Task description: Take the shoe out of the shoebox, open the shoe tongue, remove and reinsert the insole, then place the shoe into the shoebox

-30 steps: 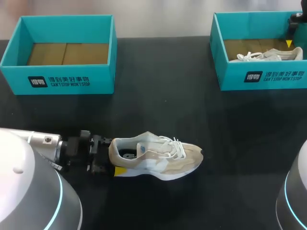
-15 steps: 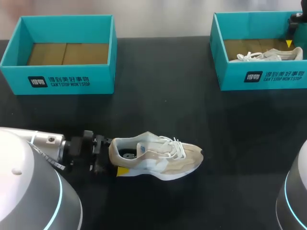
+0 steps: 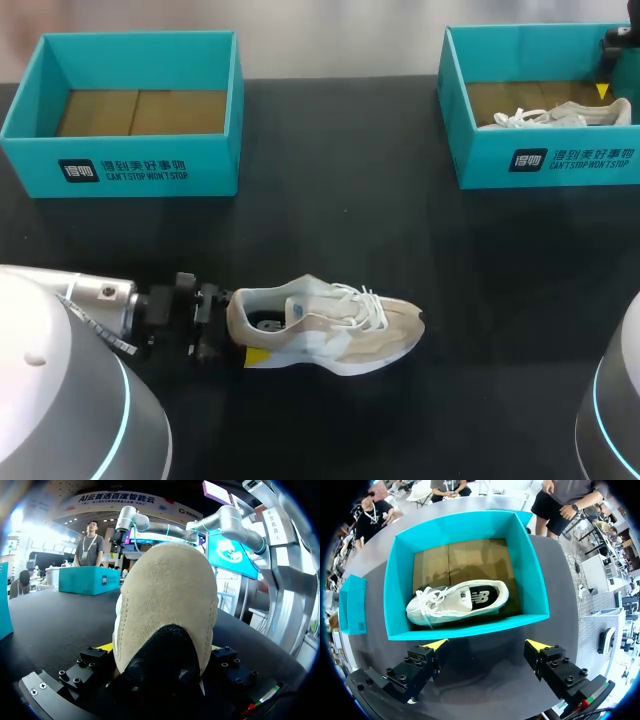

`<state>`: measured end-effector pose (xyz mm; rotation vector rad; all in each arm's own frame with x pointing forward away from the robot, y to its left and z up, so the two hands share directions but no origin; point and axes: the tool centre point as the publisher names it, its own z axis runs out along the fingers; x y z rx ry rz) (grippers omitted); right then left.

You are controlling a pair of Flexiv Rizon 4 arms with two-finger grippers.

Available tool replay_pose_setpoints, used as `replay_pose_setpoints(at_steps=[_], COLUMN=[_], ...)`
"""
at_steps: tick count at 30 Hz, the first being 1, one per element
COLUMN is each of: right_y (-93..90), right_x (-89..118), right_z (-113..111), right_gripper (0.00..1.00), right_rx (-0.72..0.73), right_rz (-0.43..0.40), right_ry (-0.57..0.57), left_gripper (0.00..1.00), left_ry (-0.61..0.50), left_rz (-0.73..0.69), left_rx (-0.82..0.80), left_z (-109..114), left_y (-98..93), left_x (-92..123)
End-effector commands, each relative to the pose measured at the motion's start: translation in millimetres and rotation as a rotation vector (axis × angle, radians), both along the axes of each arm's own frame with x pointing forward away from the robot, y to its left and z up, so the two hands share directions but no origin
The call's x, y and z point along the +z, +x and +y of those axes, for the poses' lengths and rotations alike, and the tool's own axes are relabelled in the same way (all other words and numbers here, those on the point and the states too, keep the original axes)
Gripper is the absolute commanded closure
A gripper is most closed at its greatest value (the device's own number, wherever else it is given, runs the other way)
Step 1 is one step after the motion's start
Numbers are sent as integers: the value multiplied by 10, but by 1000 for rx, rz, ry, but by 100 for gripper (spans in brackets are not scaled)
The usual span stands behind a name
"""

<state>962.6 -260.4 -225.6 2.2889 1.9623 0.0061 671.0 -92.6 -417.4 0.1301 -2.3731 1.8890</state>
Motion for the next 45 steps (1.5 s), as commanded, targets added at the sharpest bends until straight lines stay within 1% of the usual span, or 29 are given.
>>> replay_pose_setpoints(at_steps=[1, 11, 12, 14, 16, 17, 19, 21, 23, 25, 43, 45], right_y=[-4, -4, -37, -96, -157, -193, -256, -318, -418, -544, -544, -601], right_x=[1, 1, 36, 73, 87, 99, 110, 124, 154, 202, 202, 145], right_z=[0, 0, 121, 294, 451, 528, 671, 786, 918, 1017, 1017, 1289], right_gripper=[0, 0, 0, 0, 0, 0, 0, 0, 0, 0, 0, 0], right_rx=[0, 0, 20, 33, 20, 21, 23, 22, -10, -99, -99, -125], right_rz=[-1, -1, -12, -19, 15, 11, 32, 28, 42, 76, 76, 79], right_ry=[-1, -1, -3, -17, -23, -18, -14, -13, -7, 11, 11, -47], left_gripper=[100, 100, 100, 100, 100, 100, 100, 100, 100, 100, 100, 100], left_ry=[-1, -1, -1, -1, -1, -1, -1, -1, -1, -1, -1, -1], left_rz=[0, 0, 0, 0, 0, 0, 0, 0, 0, 0, 0, 0], left_rx=[-1, -1, -1, -1, -1, -1, -1, -1, -1, -1, -1, -1], left_z=[-1, -1, -1, -1, -1, -1, -1, -1, -1, -1, -1, -1], left_y=[1, 1, 1, 1, 1, 1, 1, 1, 1, 1, 1, 1], left_x=[-29, -29, -29, -29, -29, -29, -29, -29, -29, -29, -29, -29])
